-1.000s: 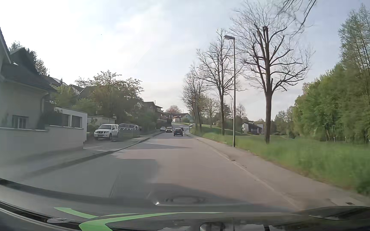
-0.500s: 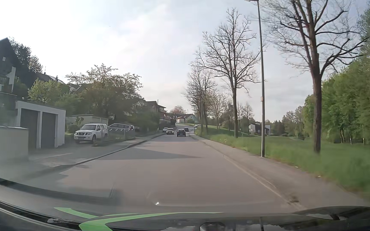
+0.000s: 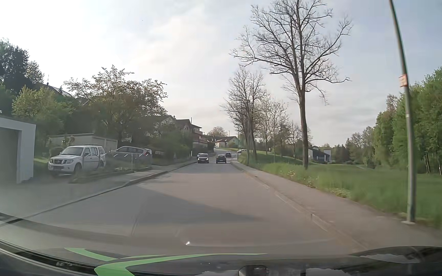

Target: Follow the waypoints while adhering to traffic rules and regulations

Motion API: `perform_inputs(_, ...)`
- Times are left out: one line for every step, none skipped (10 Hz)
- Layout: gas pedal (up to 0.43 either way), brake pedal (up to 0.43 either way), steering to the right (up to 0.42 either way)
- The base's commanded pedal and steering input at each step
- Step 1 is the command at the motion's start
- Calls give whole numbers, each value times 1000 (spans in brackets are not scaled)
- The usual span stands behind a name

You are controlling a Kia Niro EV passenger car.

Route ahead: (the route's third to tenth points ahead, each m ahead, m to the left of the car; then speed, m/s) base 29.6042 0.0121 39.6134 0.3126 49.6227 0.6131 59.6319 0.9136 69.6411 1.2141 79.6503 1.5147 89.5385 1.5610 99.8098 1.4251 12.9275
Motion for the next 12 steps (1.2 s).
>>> perform_inputs(130, 0, -11)
perform_inputs(130, 0, -9)
perform_inputs(130, 0, -9)
perform_inputs(130, 0, -9)
perform_inputs(130, 0, -9)
perform_inputs(130, 0, -9)
perform_inputs(130, 0, -10)
perform_inputs(130, 0, -12)
perform_inputs(130, 0, -12)
perform_inputs(130, 0, -12)
perform_inputs(130, 0, -12)
perform_inputs(130, 0, -12)
